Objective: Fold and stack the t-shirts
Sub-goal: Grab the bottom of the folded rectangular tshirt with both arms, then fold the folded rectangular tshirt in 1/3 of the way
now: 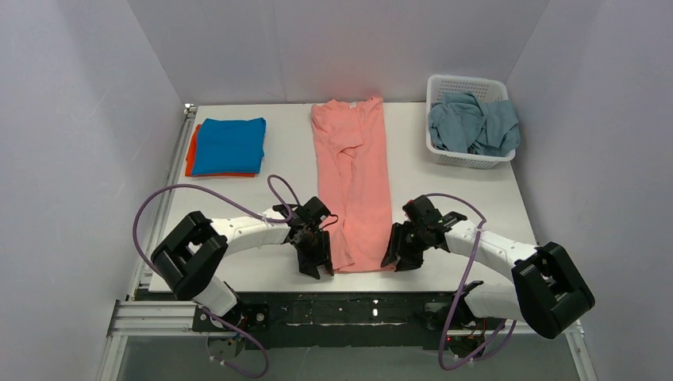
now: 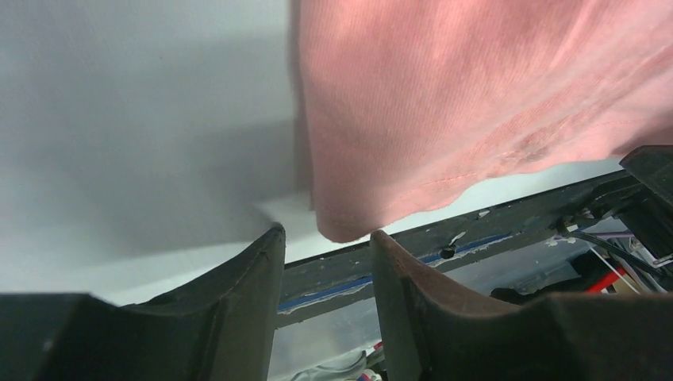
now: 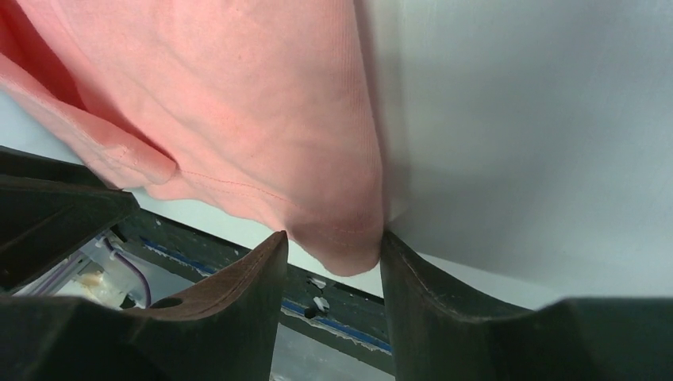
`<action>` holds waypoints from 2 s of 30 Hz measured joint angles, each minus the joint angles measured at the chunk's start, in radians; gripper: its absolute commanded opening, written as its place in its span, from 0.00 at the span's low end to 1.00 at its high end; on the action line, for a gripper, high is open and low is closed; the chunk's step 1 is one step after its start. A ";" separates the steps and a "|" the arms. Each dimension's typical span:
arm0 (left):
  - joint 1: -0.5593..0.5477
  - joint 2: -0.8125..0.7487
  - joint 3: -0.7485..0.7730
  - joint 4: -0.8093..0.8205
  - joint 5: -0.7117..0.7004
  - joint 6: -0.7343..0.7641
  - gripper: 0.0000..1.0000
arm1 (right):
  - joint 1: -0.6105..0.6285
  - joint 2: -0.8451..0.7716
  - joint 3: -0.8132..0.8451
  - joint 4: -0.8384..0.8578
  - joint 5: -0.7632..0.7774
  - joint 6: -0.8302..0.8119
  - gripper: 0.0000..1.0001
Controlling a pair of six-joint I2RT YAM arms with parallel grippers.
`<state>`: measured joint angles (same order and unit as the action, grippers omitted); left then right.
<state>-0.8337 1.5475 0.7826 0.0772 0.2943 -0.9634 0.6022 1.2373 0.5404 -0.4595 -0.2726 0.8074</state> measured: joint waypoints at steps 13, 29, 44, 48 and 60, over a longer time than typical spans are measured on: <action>-0.006 -0.078 -0.023 0.044 -0.165 0.011 0.48 | 0.000 0.001 0.000 0.007 0.001 0.003 0.54; -0.005 0.019 0.000 0.097 -0.029 -0.020 0.00 | 0.000 -0.040 -0.036 -0.002 0.033 0.027 0.01; -0.094 -0.259 -0.080 -0.146 -0.077 -0.006 0.00 | 0.098 -0.325 -0.135 -0.056 -0.145 0.131 0.01; -0.099 -0.233 -0.064 -0.164 -0.079 -0.011 0.00 | 0.100 -0.326 -0.116 -0.086 -0.148 0.140 0.01; 0.035 -0.218 0.105 -0.215 -0.141 0.040 0.00 | 0.056 -0.121 0.197 -0.166 -0.057 0.042 0.01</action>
<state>-0.7986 1.3293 0.8875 -0.1375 0.1532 -0.9234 0.6582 1.1164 0.7372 -0.6258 -0.3294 0.8490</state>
